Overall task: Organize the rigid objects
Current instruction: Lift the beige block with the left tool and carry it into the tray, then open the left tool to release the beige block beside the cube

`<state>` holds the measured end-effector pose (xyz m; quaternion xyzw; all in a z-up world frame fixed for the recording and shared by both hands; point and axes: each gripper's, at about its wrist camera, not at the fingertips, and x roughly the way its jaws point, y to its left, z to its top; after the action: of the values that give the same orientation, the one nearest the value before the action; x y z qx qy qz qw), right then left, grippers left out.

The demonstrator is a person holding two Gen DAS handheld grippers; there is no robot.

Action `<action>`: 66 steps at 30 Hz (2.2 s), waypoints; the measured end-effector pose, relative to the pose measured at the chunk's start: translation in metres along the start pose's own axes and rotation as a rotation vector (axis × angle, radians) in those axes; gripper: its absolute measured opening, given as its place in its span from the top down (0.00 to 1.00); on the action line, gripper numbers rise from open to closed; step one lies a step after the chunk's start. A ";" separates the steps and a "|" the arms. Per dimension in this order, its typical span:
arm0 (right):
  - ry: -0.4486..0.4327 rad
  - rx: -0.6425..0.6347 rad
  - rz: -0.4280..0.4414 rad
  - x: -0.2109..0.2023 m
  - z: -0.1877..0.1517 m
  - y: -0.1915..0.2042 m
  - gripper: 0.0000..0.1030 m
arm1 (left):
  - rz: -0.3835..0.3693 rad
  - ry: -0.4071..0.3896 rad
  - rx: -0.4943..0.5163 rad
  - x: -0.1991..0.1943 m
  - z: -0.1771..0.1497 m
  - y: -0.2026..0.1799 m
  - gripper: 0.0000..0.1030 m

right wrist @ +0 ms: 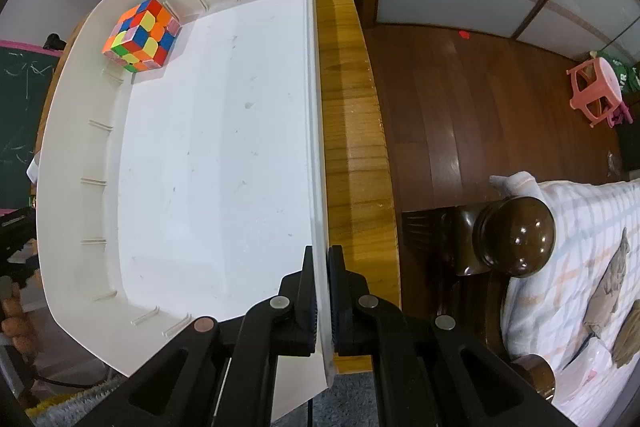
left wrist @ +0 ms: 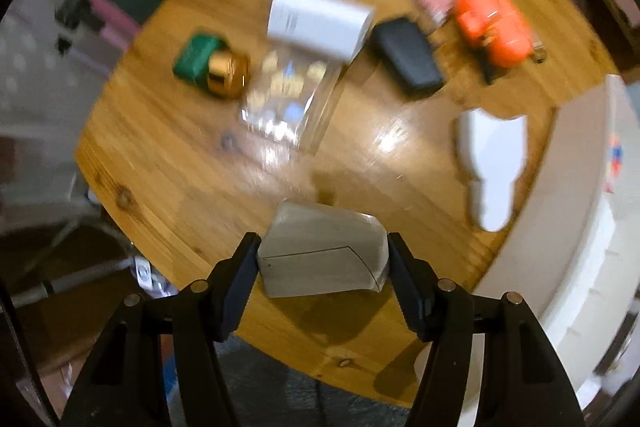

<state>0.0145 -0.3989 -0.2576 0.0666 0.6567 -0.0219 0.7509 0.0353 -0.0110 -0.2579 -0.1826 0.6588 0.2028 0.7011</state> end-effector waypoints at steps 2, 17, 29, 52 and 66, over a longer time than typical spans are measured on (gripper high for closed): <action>-0.002 -0.001 -0.003 0.000 0.000 0.000 0.96 | -0.006 -0.050 0.052 -0.021 0.000 -0.004 0.36; -0.017 0.031 0.021 -0.001 -0.002 -0.006 0.96 | -0.090 -0.329 0.536 -0.149 -0.028 -0.112 0.35; -0.033 0.042 0.006 0.000 -0.004 -0.004 0.96 | -0.093 -0.267 0.776 -0.126 -0.039 -0.211 0.35; -0.044 0.013 -0.016 -0.001 -0.010 0.004 0.96 | 0.041 -0.151 0.833 0.001 -0.035 -0.333 0.35; -0.016 -0.001 -0.026 0.004 -0.010 0.006 0.96 | -0.014 -0.114 0.792 0.012 -0.028 -0.335 0.13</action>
<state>0.0060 -0.3913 -0.2625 0.0576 0.6515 -0.0316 0.7558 0.1878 -0.3101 -0.2758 0.1088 0.6446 -0.0618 0.7542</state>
